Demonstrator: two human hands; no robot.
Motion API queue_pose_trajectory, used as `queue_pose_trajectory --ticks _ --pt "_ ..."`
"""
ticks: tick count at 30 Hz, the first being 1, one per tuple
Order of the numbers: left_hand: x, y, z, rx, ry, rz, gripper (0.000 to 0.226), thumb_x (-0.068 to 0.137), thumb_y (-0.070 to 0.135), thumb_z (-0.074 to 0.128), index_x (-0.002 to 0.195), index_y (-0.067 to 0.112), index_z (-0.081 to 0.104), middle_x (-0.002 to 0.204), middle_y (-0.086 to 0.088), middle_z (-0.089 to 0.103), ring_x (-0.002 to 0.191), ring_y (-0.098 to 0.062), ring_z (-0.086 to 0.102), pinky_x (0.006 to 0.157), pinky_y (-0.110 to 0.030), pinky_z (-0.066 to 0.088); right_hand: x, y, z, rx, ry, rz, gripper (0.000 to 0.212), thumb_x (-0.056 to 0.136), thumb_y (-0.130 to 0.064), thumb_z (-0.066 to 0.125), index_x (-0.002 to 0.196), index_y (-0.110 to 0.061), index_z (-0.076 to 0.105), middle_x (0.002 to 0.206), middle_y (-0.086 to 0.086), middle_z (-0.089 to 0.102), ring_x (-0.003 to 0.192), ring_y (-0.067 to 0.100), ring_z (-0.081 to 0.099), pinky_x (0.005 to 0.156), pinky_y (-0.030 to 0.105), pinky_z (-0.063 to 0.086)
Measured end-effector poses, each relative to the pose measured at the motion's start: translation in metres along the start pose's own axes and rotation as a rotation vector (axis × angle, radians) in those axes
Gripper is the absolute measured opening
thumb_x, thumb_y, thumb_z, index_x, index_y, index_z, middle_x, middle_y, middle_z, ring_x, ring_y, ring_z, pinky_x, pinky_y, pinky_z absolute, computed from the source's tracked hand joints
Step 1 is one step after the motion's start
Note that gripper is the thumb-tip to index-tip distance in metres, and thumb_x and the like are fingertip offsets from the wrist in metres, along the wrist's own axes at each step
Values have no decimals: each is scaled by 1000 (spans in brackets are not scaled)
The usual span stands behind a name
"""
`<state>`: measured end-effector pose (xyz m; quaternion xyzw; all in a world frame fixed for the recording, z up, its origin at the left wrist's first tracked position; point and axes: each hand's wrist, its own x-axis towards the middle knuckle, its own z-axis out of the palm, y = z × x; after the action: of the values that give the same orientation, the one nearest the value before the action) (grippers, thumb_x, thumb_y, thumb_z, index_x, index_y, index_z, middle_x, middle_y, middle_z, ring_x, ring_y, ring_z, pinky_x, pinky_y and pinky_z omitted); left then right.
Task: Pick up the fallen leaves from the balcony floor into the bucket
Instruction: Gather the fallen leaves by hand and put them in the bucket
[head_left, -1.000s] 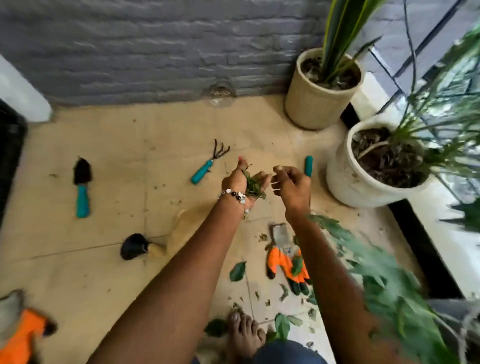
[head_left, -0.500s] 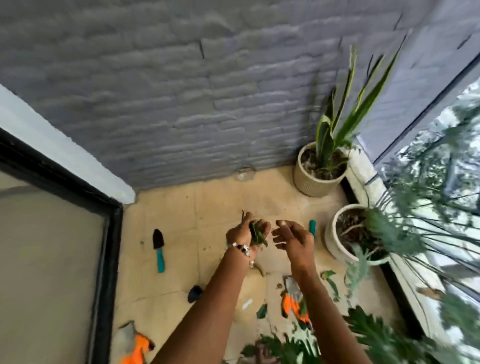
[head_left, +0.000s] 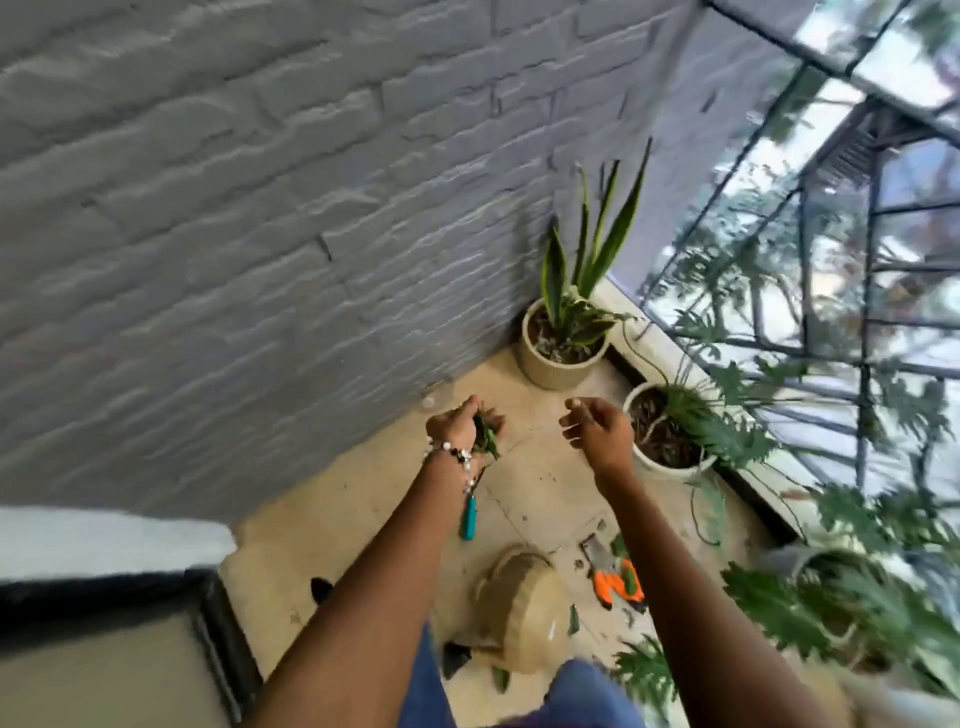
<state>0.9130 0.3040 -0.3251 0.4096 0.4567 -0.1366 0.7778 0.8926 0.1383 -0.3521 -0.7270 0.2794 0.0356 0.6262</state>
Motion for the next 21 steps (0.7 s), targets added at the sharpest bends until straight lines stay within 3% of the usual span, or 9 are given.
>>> queue_pose_trajectory --ticks 3,6,7,9,11,16,21 --pt "15 45 2 218 -94 -26 25 95 6 56 71 2 54 55 -14 63 42 -20 60 46 -34 56 -5 -12 13 83 208 104 18 98 -13 53 92 -3 67 68 10 64 55 19 56 51 26 44" --pt "36 78 6 428 -149 -74 20 82 17 73 82 0 63 92 -26 70 73 -32 70 73 -50 59 -20 -23 27 128 348 184 22 99 -13 51 81 -9 64 65 6 62 55 18 54 54 28 42" --pt "37 83 9 457 -162 -92 18 83 16 72 84 0 64 91 -26 69 74 -32 69 71 -49 59 -27 -25 31 148 382 211 24 100 -14 50 79 -11 62 66 6 61 54 17 53 53 27 42" --pt "31 89 20 485 -192 -123 16 93 9 61 80 -1 60 71 -19 66 55 -26 65 52 -37 58 -37 -21 34 187 447 254 24 100 -15 50 80 -13 62 69 7 63 56 17 54 52 26 42" --pt "31 81 35 520 -275 -178 22 97 7 55 77 -1 59 57 -13 64 43 -20 62 44 -31 55 -44 -11 31 227 513 292 22 99 -17 52 82 -12 64 70 7 65 58 19 56 53 27 43" --pt "28 46 59 748 -390 -237 28 97 6 53 70 -1 58 48 -9 60 41 -20 58 50 -32 53 -75 23 22 326 715 376 19 99 -14 52 86 -5 64 68 8 64 57 18 55 52 27 42" --pt "29 -2 81 911 -458 -279 25 98 7 53 74 -1 58 50 -11 61 51 -24 58 51 -32 53 -93 63 9 356 791 423 22 97 -16 55 85 -1 65 65 6 64 55 18 56 48 24 42"
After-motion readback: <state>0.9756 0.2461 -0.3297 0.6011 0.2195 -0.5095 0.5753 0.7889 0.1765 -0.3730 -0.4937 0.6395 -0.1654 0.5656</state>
